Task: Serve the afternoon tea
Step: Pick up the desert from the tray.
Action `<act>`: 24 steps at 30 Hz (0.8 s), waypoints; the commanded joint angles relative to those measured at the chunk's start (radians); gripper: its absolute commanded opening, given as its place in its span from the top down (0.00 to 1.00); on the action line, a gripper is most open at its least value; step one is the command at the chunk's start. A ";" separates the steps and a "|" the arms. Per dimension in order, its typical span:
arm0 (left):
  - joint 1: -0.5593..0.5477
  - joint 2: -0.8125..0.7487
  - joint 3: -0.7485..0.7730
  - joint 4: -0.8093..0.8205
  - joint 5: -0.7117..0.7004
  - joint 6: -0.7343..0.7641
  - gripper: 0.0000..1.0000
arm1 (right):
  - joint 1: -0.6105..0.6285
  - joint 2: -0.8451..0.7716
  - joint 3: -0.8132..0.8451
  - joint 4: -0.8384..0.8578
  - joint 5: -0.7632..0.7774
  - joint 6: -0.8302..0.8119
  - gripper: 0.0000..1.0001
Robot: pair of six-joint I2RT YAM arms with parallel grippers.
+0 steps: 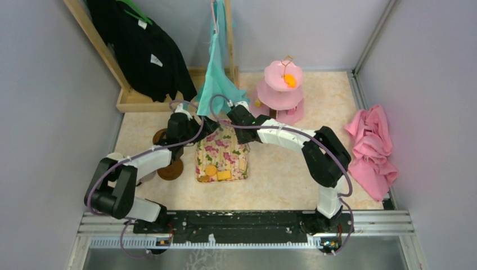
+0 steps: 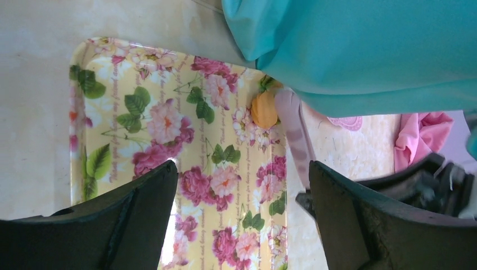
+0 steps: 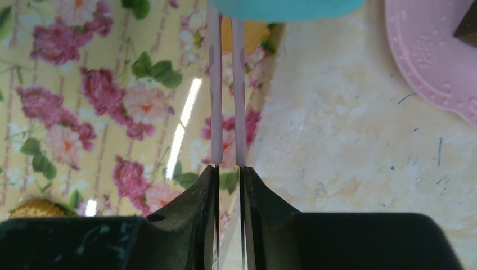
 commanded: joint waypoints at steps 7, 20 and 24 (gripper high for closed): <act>0.002 -0.142 -0.117 0.048 -0.053 -0.006 0.10 | -0.070 0.054 0.099 0.005 0.018 -0.051 0.81; 0.001 -0.227 -0.219 0.024 -0.104 -0.022 0.12 | -0.082 0.093 0.117 -0.018 0.037 -0.082 0.81; -0.001 -0.241 -0.233 0.006 -0.126 -0.026 0.13 | -0.084 0.102 0.115 -0.025 0.036 -0.095 0.81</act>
